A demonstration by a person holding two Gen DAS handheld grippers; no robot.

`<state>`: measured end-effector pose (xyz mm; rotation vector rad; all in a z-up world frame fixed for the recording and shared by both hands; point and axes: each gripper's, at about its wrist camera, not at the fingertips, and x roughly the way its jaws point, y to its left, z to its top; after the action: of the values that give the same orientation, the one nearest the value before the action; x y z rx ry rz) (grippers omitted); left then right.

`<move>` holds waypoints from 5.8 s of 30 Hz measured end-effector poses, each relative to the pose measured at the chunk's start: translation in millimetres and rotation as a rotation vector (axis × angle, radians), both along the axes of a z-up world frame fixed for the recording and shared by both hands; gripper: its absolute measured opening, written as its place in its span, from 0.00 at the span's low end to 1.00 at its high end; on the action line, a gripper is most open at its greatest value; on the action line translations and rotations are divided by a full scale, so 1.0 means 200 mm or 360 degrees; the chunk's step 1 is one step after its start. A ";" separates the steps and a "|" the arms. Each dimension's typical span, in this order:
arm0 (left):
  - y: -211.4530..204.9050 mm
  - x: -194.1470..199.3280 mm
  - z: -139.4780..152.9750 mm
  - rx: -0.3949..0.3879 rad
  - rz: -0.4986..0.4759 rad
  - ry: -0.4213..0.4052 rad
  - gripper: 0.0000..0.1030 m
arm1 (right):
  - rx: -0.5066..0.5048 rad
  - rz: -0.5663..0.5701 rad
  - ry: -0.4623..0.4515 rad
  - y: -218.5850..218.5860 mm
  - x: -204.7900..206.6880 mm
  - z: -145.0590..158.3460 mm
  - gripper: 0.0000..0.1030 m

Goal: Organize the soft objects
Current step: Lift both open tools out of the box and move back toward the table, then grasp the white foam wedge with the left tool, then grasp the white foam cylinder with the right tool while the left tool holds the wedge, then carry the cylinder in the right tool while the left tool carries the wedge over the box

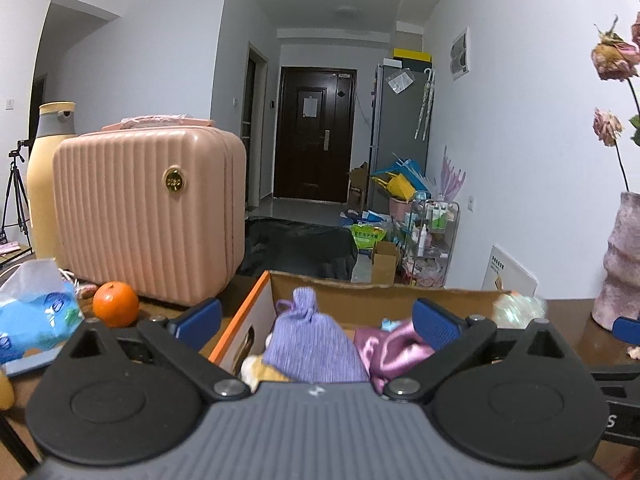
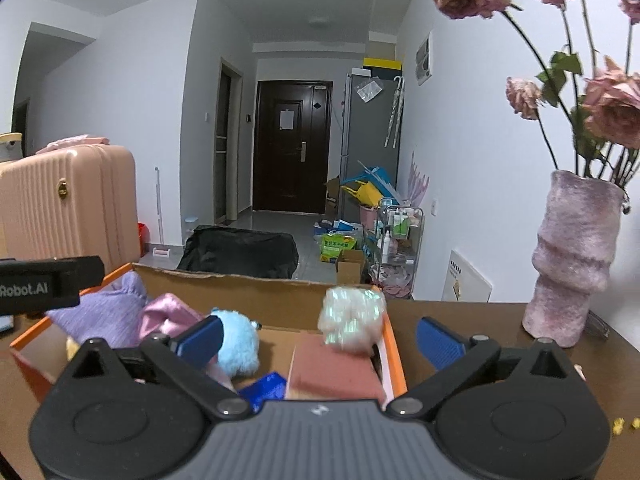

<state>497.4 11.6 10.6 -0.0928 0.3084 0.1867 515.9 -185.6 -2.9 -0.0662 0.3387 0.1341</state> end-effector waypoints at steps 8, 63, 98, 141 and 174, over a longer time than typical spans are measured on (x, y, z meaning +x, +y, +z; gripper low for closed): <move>-0.04 -0.19 -0.04 -0.0001 -0.0015 0.0037 1.00 | -0.0002 0.0003 -0.0009 -0.05 -0.23 -0.01 1.00; -0.43 -0.35 -0.38 0.0131 -0.0347 0.0495 0.33 | 0.0063 -0.0057 0.0213 -0.47 -0.53 -0.22 1.00; -0.19 -0.35 -0.30 0.0096 -0.0270 0.0404 0.22 | 0.0115 0.0042 0.0261 -0.18 -0.44 -0.28 1.00; 0.04 -0.38 -0.27 0.0110 -0.0268 0.0346 0.22 | 0.0209 -0.0052 0.0289 0.01 -0.37 -0.26 0.28; 0.04 -0.13 0.07 -0.0066 -0.0196 -0.0027 0.22 | 0.0242 0.0062 -0.0084 0.15 -0.13 -0.07 0.28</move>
<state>472.1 20.6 24.2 -0.1160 0.3002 0.0575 490.0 -154.8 -16.7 0.0739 0.2741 0.1958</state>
